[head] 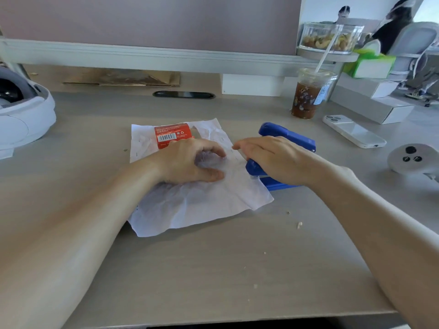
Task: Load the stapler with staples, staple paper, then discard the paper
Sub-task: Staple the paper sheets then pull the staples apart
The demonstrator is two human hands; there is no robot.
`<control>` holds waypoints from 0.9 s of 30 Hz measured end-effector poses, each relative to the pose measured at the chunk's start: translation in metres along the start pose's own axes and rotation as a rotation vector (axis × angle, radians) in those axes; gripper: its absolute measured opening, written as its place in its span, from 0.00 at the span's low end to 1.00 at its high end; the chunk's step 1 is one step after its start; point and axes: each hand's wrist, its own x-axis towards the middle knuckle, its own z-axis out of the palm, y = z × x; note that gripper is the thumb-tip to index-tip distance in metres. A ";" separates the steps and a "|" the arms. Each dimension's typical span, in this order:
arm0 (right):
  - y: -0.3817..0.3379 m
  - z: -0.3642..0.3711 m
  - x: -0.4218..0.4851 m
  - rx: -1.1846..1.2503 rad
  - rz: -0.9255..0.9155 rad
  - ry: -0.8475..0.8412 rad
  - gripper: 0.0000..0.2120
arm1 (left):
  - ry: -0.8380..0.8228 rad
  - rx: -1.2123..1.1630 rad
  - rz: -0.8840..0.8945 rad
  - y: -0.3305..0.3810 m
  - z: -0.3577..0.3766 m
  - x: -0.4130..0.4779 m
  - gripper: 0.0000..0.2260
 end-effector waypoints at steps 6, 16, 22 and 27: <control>0.000 0.008 0.006 -0.077 0.040 -0.074 0.21 | -0.009 -0.011 0.000 -0.002 0.001 0.001 0.20; -0.002 0.011 0.007 -0.024 0.096 -0.015 0.17 | 0.008 -0.017 -0.003 0.000 0.000 -0.001 0.19; -0.004 0.012 0.003 -0.037 0.133 0.034 0.13 | 0.024 0.005 -0.017 -0.002 0.003 -0.001 0.18; -0.007 0.012 0.003 -0.065 0.138 0.011 0.12 | 0.034 0.007 -0.003 0.000 0.003 -0.001 0.17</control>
